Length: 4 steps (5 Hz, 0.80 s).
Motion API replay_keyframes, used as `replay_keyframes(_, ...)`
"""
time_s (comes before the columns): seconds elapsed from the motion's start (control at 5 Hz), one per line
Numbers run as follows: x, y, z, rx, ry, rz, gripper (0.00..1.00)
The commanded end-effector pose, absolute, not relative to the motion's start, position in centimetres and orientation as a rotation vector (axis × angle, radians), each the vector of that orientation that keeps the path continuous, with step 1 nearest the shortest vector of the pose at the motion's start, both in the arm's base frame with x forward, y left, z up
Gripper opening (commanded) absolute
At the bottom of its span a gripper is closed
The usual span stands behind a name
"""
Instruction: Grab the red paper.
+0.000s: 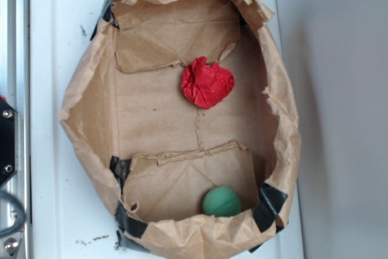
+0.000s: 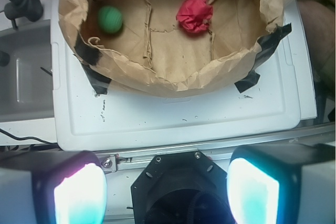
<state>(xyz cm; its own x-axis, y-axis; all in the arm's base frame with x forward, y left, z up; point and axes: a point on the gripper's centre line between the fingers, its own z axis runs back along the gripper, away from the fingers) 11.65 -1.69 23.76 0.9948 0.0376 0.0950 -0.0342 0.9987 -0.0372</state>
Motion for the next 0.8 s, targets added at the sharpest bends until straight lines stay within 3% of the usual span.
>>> replay_keyframes(0.0,11.7,-1.7,23.8,-0.036,-0.096,0.036,1.0)
replay_keyframes(0.2,16.6,0.1,22.1,0.007,-0.122,0.042,1.0)
replay_keyframes(0.6,26.8,3.2,18.7,-0.019,-0.169,-0.016,1.0)
